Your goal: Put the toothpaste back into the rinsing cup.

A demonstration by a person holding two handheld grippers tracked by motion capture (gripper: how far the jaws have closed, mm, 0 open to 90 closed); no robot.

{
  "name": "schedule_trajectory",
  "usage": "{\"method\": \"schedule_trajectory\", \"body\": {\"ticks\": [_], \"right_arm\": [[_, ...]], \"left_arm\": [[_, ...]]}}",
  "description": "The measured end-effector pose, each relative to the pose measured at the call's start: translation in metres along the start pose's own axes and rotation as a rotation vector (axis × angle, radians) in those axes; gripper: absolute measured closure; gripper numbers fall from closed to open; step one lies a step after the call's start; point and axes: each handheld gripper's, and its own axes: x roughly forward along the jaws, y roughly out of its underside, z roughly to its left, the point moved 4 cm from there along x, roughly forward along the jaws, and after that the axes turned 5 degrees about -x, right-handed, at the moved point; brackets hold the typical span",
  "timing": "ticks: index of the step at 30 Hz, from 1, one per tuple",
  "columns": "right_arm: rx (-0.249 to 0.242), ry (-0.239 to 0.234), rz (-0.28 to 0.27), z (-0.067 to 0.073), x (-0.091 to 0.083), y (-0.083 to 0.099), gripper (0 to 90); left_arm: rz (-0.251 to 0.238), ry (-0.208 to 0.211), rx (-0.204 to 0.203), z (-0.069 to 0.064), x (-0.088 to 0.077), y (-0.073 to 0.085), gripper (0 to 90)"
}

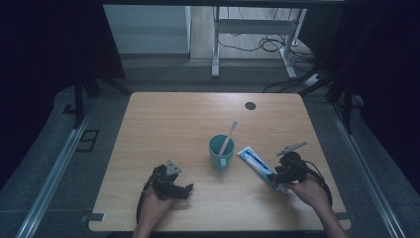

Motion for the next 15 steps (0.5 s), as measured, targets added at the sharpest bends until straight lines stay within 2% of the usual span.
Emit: {"method": "schedule_trajectory", "body": {"ticks": [9, 15], "right_arm": [[-0.001, -0.020, 0.122, -0.001, 0.007, -0.010, 45.3], [-0.019, -0.023, 0.195, -0.001, 0.012, -0.018, 45.3]], "left_arm": [[0.004, 0.000, 0.003, 0.000, 0.000, 0.000, 1.8], [0.004, 0.000, 0.003, 0.000, 0.000, 0.000, 1.8]]}}
